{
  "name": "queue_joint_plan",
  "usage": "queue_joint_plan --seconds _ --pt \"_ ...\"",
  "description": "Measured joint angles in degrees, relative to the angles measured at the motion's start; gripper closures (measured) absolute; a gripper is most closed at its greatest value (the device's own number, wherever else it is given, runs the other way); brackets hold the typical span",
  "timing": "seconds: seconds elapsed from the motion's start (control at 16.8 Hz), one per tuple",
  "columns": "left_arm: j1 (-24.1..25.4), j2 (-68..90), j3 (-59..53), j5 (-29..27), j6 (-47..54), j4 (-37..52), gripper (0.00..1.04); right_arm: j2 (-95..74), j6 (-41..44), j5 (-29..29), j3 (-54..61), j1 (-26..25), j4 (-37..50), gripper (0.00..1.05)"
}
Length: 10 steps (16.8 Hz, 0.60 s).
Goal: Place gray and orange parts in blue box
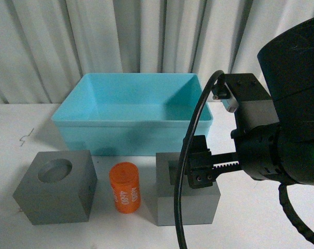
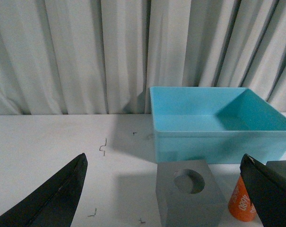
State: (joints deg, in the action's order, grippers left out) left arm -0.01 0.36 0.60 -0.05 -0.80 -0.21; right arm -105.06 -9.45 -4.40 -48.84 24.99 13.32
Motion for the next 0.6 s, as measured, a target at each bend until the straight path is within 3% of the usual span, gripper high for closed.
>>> queue_joint_plan --seconds 0.48,0.54,0.6 --pt "0.00 0.00 0.00 0.02 0.00 0.00 0.07 -6.49 -3.28 -0.57 -3.52 1.60 -0.72 0.06" --pt "0.00 0.00 0.00 0.04 0.00 0.00 0.07 -6.93 -4.13 -0.55 -3.74 1.70 -0.79 0.08" --pt "0.00 0.00 0.00 0.02 0.00 0.00 0.07 -7.15 -4.55 -0.50 -3.93 1.70 -0.72 0.18"
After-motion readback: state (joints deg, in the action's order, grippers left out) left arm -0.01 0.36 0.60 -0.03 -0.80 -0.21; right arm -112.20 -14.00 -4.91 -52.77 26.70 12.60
